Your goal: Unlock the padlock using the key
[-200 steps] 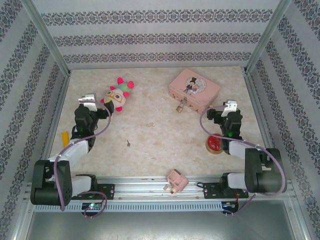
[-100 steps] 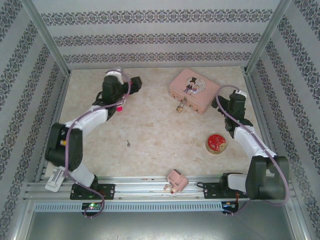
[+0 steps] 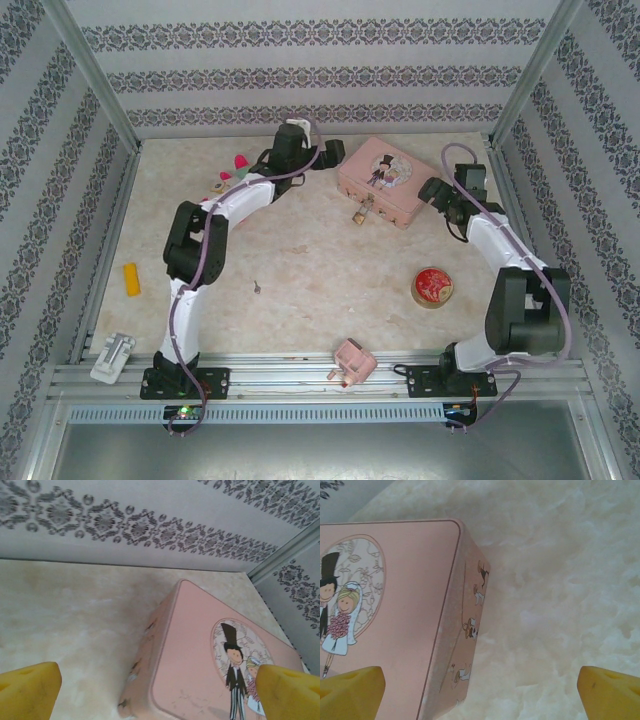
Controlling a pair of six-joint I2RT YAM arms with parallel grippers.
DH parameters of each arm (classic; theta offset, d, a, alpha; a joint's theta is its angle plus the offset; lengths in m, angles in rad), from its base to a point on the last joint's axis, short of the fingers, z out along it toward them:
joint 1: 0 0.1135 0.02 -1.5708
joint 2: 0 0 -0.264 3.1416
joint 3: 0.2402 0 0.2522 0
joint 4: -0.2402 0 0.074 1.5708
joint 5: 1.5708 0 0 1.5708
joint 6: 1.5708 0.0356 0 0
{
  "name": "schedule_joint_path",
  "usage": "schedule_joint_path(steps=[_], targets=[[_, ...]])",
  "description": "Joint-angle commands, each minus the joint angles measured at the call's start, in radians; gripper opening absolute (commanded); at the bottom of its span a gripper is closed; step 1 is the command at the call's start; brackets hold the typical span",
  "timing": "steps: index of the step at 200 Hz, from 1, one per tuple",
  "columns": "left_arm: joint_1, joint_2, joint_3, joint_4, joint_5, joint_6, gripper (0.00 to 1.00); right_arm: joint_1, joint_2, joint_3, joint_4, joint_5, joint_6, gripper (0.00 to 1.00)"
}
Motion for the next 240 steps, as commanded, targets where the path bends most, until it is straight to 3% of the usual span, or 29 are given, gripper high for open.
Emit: schedule_joint_path(steps=[1, 65, 103, 179, 240], targets=[[-0.015, 0.067, 0.117, -0.089, 0.039, -0.021, 0.99, -0.009, 0.043, 0.044, -0.046, -0.045, 0.033, 0.98], [-0.047, 0.319, 0.523, -0.271, 0.131, -0.028, 1.00, -0.009, 0.139, 0.103, -0.039, -0.074, 0.034, 0.98], [-0.055, 0.462, 0.723, -0.339, 0.168, -0.062, 0.89, -0.010, 0.184, 0.138, -0.033, -0.101, 0.024, 0.97], [-0.069, 0.484, 0.728, -0.495, 0.084, -0.019, 0.77, -0.010, 0.302, 0.217, 0.003, -0.229, 0.015, 0.77], [-0.101, 0.417, 0.640, -0.538, 0.067, 0.035, 0.43, 0.038, 0.393, 0.277, 0.032, -0.361, -0.017, 0.54]])
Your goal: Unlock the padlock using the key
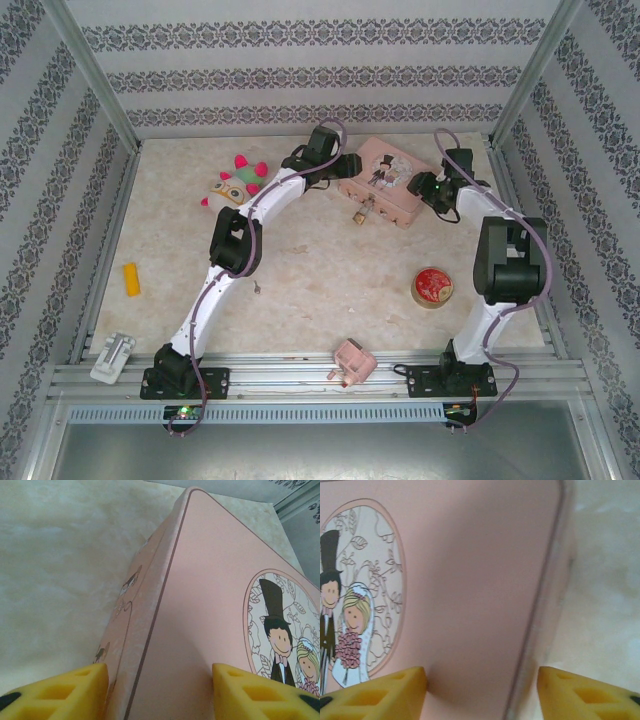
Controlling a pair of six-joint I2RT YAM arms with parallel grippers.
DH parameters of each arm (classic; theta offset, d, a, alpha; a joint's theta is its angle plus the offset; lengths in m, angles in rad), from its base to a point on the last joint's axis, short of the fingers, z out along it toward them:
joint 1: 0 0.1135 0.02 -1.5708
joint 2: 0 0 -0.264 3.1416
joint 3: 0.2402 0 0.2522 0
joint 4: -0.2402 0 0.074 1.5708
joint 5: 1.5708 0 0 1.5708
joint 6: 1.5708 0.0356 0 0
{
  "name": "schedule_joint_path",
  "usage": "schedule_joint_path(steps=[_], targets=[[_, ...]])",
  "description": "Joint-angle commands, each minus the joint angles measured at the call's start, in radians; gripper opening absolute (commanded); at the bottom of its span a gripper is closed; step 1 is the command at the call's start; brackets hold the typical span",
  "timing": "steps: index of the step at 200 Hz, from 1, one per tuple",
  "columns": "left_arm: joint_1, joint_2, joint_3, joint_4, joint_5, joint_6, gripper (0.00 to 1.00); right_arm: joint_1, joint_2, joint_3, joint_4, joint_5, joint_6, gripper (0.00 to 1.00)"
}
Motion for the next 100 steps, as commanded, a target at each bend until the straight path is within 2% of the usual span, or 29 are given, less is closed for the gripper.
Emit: schedule_joint_path(steps=[1, 19, 38, 64, 100], targets=[[-0.044, -0.058, -0.059, -0.072, -0.021, 0.047, 0.42, 0.043, 0.046, 0.030, 0.020, -0.087, -0.026, 0.54], [-0.049, -0.124, -0.168, -0.040, -0.043, 0.050, 0.34, 0.081, 0.063, 0.043, 0.021, -0.106, -0.041, 0.49], [-0.057, -0.242, -0.380, 0.070, -0.099, 0.031, 0.30, 0.125, 0.078, 0.051, 0.024, -0.124, -0.049, 0.46], [-0.068, -0.444, -0.738, 0.286, -0.208, -0.004, 0.30, 0.206, 0.098, 0.056, 0.025, -0.144, -0.057, 0.45], [-0.096, -0.674, -1.122, 0.428, -0.381, -0.041, 0.30, 0.317, 0.119, 0.048, 0.037, -0.160, -0.061, 0.43]])
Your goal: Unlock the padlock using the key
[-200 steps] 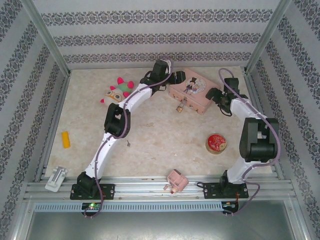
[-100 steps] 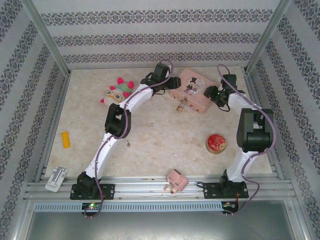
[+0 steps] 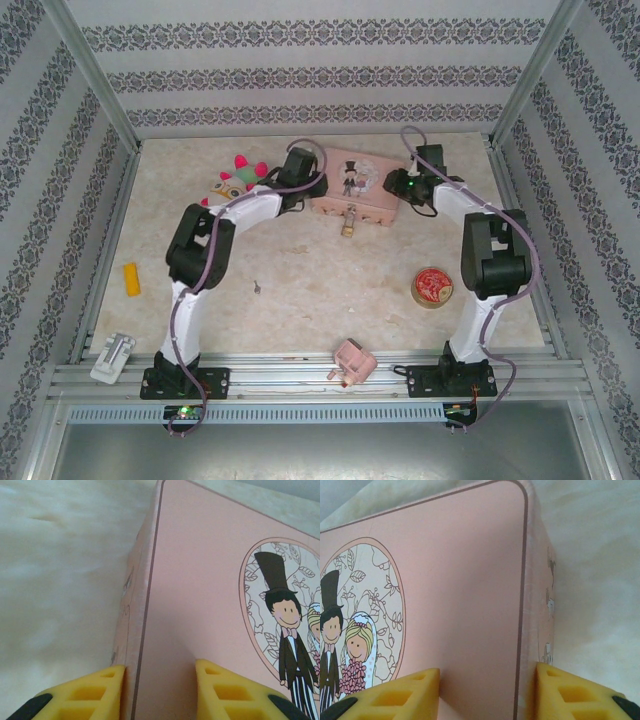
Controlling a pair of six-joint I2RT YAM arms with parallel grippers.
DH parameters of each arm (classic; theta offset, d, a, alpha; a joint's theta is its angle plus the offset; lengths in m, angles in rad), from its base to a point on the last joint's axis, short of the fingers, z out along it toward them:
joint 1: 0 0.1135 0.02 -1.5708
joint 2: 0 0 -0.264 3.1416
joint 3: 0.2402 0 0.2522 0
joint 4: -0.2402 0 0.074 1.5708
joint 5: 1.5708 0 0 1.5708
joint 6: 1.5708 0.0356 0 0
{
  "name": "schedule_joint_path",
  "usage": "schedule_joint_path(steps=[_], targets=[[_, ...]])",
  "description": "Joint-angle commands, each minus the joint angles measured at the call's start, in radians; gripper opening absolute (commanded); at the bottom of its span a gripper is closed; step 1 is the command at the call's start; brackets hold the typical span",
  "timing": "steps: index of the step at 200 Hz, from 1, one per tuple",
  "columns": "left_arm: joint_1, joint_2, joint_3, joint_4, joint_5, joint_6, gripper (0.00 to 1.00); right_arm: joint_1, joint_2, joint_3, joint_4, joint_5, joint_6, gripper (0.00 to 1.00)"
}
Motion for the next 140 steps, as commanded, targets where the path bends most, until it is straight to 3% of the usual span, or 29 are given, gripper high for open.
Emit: schedule_joint_path(steps=[1, 40, 91, 121, 140], targets=[[-0.098, -0.114, -0.186, 0.115, -0.086, -0.017, 0.30, 0.148, 0.062, -0.001, -0.031, -0.157, -0.005, 0.43], [-0.168, -0.262, -0.392, 0.144, -0.209, -0.054, 0.30, 0.222, 0.063, 0.011, -0.037, -0.170, -0.014, 0.44], [-0.213, -0.379, -0.549, 0.168, -0.267, -0.117, 0.31, 0.245, -0.013, -0.031, -0.068, -0.119, -0.049, 0.46], [-0.216, -0.432, -0.618, 0.202, -0.303, -0.131, 0.43, 0.251, -0.029, -0.058, -0.080, -0.082, -0.062, 0.52], [-0.216, -0.458, -0.627, 0.199, -0.325, -0.110, 0.58, 0.251, -0.029, -0.055, -0.095, -0.056, -0.070, 0.56]])
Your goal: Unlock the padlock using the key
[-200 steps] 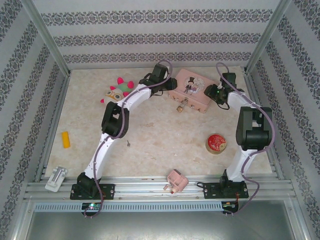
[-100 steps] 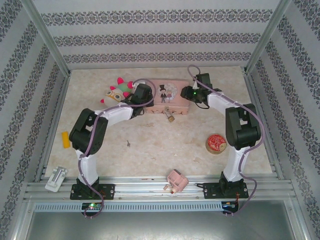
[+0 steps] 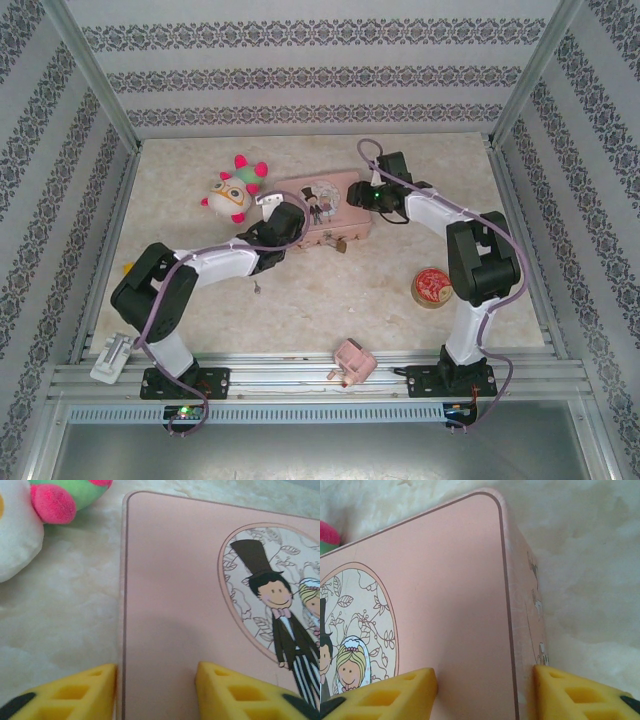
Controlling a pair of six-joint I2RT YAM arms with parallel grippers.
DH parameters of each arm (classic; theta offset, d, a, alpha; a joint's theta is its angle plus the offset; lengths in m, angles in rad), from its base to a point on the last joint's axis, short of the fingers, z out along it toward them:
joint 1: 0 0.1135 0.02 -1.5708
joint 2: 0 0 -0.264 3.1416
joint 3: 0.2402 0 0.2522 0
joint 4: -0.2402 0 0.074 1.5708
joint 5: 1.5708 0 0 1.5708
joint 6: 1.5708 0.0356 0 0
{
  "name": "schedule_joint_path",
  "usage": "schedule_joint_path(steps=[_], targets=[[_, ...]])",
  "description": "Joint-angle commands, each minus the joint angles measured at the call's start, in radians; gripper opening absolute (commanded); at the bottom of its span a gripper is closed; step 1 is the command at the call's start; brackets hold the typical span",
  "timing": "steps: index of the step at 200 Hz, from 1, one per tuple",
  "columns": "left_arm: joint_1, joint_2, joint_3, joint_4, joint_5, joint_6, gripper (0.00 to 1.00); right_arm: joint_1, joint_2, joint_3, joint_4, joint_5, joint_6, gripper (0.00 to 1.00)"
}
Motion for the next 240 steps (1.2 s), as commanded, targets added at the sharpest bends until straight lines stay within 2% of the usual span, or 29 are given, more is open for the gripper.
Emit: schedule_joint_path(steps=[1, 11, 22, 69, 103, 129, 166, 200, 220, 237, 240], targets=[[-0.059, -0.034, -0.015, 0.045, 0.072, 0.037, 0.59, 0.062, -0.002, -0.025, -0.085, -0.056, -0.011, 0.57], [-0.059, -0.047, -0.018, 0.036, 0.062, 0.048, 0.67, 0.063, -0.005, -0.022, -0.092, -0.046, -0.016, 0.59], [-0.059, -0.067, -0.023, 0.023, 0.049, 0.054, 0.72, 0.062, -0.008, -0.019, -0.099, -0.039, -0.017, 0.61], [-0.059, -0.139, -0.083, -0.006, 0.066, 0.052, 0.80, 0.064, -0.045, -0.051, -0.120, -0.031, 0.007, 0.63], [-0.058, -0.136, -0.101, 0.022, 0.108, 0.060, 0.80, 0.075, -0.106, -0.132, -0.092, -0.031, 0.060, 0.63], [-0.059, -0.107, -0.074, 0.021, 0.135, 0.076, 0.76, 0.083, -0.152, -0.185, -0.075, -0.031, 0.084, 0.63], [-0.059, -0.091, -0.058, 0.019, 0.139, 0.085, 0.71, 0.092, -0.210, -0.228, -0.076, -0.012, 0.100, 0.62], [-0.059, -0.124, -0.094, 0.026, 0.116, 0.063, 0.72, 0.093, -0.235, -0.245, -0.081, 0.017, 0.097, 0.63], [-0.059, -0.183, -0.118, 0.005, 0.089, 0.068, 0.79, 0.095, -0.241, -0.235, -0.117, 0.063, 0.074, 0.69], [-0.059, -0.247, -0.138, -0.027, 0.053, 0.066, 0.99, 0.095, -0.265, -0.228, -0.154, 0.126, 0.049, 0.75], [-0.059, -0.261, -0.144, -0.033, 0.048, 0.066, 1.00, 0.096, -0.270, -0.227, -0.160, 0.135, 0.045, 0.77]])
